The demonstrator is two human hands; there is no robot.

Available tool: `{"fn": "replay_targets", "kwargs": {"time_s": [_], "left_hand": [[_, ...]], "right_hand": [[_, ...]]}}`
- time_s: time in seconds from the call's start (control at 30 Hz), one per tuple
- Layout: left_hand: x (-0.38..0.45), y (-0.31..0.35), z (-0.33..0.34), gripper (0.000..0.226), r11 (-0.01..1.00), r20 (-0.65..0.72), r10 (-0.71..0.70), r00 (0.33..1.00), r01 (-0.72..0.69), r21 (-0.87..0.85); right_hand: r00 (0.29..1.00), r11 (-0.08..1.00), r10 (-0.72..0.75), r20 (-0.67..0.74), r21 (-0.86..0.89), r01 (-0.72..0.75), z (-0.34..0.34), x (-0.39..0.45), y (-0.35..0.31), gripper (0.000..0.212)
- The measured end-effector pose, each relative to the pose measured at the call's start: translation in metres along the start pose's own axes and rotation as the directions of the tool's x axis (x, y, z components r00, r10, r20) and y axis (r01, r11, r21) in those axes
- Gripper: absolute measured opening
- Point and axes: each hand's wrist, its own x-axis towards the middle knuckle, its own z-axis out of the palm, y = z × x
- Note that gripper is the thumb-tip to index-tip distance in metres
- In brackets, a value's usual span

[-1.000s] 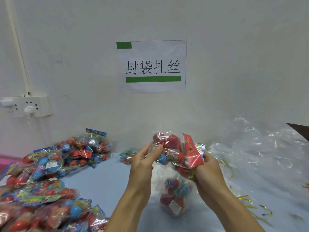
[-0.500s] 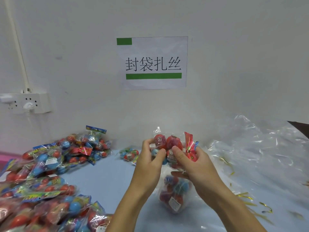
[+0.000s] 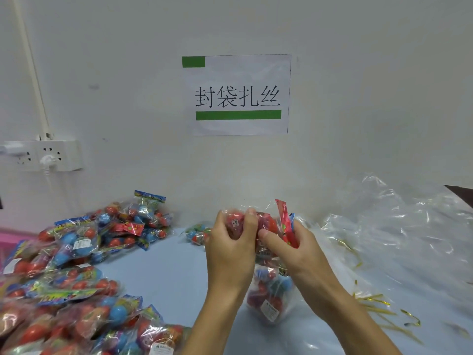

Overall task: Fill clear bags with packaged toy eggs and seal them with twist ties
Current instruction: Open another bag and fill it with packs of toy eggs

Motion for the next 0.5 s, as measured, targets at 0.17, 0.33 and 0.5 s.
{"fn": "replay_targets", "kwargs": {"time_s": [0.17, 0.33, 0.5], "left_hand": [[-0.004, 0.001, 0.001, 0.040, 0.939, 0.052, 0.210, 0.976, -0.216, 0.267], [-0.006, 0.002, 0.001, 0.042, 0.970, 0.107, 0.103, 0.989, -0.124, 0.209], [0.001, 0.002, -0.001, 0.033, 0.992, 0.128, -0.091, 0.988, 0.079, 0.097]], "right_hand": [[0.979, 0.988, 0.102, -0.177, 0.134, -0.079, 0.010, 0.001, -0.002, 0.063], [0.923, 0.992, -0.059, -0.381, -0.128, 0.010, 0.015, 0.003, 0.006, 0.046], [0.909, 0.928, -0.226, -0.349, -0.360, 0.092, 0.014, 0.003, 0.010, 0.042]]}}
